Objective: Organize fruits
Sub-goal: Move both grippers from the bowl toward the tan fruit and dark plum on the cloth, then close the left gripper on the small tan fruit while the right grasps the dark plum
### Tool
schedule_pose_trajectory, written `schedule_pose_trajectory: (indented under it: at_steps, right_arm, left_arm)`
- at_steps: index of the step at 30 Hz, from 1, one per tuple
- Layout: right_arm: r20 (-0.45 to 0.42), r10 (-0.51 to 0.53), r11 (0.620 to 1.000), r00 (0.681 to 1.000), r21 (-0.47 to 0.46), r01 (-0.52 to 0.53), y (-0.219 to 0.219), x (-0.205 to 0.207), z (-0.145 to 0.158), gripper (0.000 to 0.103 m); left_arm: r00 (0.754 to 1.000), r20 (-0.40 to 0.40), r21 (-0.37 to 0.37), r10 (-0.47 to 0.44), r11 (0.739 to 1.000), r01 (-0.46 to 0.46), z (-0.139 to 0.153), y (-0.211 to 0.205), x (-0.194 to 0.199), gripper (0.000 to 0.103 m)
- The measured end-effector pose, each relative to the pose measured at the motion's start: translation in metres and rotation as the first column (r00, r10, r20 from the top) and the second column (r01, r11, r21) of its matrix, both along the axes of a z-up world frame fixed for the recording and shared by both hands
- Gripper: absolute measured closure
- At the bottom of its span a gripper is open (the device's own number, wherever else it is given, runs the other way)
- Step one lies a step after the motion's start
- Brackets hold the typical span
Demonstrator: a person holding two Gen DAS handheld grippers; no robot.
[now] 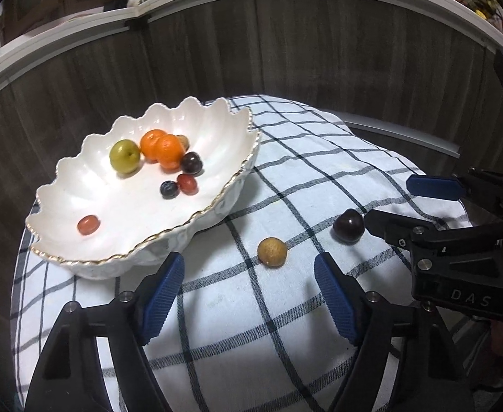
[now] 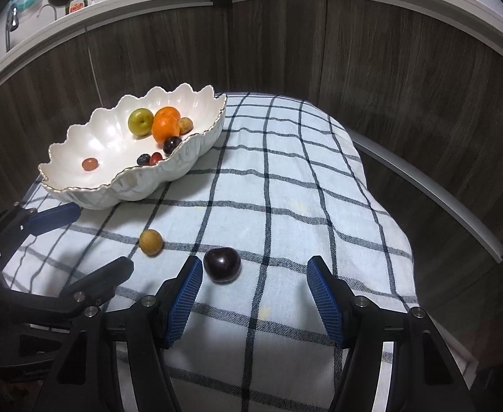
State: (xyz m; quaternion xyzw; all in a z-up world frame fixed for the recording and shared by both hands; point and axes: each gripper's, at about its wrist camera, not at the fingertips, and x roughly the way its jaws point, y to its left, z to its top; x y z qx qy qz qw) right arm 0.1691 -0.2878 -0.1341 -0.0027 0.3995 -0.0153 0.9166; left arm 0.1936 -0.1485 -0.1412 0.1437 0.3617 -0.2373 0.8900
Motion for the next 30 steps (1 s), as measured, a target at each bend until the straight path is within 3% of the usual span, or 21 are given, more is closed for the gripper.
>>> schedule_pose_trajectory:
  at_steps: [17, 23, 30]
  right_arm:
    - [-0.030, 0.036, 0.999, 0.999, 0.005, -0.036, 0.001, 0.014, -0.016, 0.040]
    - [-0.045, 0.087, 0.996, 0.995, 0.021, -0.086, 0.005, 0.020, -0.018, 0.050]
    - [-0.065, 0.117, 0.993, 0.991, 0.030, -0.115, 0.012, 0.025, -0.022, 0.055]
  left_arm:
    - [0.991, -0.071, -0.004, -0.113, 0.994, 0.113, -0.019, -0.007, 0.018, 0.047]
    - [0.982, -0.092, 0.021, -0.164, 0.986, 0.167, -0.020, -0.011, 0.023, 0.050]
    - [0.977, -0.124, 0.045, -0.175, 0.982, 0.182, -0.025, -0.016, 0.031, 0.064]
